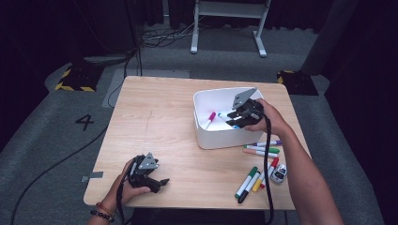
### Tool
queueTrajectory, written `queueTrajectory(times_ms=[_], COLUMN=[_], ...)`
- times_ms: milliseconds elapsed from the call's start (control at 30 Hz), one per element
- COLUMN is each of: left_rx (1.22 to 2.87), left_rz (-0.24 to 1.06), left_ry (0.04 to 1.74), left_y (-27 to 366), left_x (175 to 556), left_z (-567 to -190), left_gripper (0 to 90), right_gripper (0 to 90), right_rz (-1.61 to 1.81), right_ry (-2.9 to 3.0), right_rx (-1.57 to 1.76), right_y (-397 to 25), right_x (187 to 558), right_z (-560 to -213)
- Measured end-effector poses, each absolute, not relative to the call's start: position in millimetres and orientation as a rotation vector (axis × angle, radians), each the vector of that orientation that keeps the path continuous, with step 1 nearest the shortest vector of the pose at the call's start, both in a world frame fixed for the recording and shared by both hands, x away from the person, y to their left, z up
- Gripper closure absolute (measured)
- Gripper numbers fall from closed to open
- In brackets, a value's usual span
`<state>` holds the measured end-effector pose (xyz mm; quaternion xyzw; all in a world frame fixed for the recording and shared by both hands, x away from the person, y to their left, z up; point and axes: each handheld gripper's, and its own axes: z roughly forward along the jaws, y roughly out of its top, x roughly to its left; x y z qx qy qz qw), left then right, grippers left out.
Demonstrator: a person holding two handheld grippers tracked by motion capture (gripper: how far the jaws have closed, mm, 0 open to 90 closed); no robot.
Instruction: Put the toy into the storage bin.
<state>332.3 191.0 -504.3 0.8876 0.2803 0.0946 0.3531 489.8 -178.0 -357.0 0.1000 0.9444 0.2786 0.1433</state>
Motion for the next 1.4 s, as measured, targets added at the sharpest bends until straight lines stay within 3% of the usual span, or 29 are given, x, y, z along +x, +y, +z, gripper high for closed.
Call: queueTrajectory(times_ms=[200, 467, 667, 1133, 1400], left_rx=[2.296, 2.295, 2.295, 2.296, 2.296], left_rz=[0.245, 0.245, 0.245, 0.245, 0.245], left_ry=[0.725, 0.726, 0.725, 0.725, 0.725], left_y=[191.0, 191.0, 191.0, 191.0, 191.0], left_x=[332.3, 332.2, 332.2, 332.3, 332.3], left_z=[-504.3, -504.3, -504.3, -504.3, -504.3], left_gripper=[13.4, 13.4, 13.4, 13.4, 13.4], right_gripper=[60.6, 59.8, 61.1, 65.3, 58.8], right_rz=[0.934, 1.077, 1.092, 0.866, 0.778], right_ry=[2.638, 2.490, 2.473, 2.627, 2.721], right_rx=[0.295, 0.320, 0.288, 0.317, 0.385], right_y=[-190.6, -217.7, -242.1, -267.0, -274.7], right_x=[479.0, 446.0, 414.8, 392.7, 407.8], right_z=[-345.6, -323.4, -326.8, -405.8, -445.7])
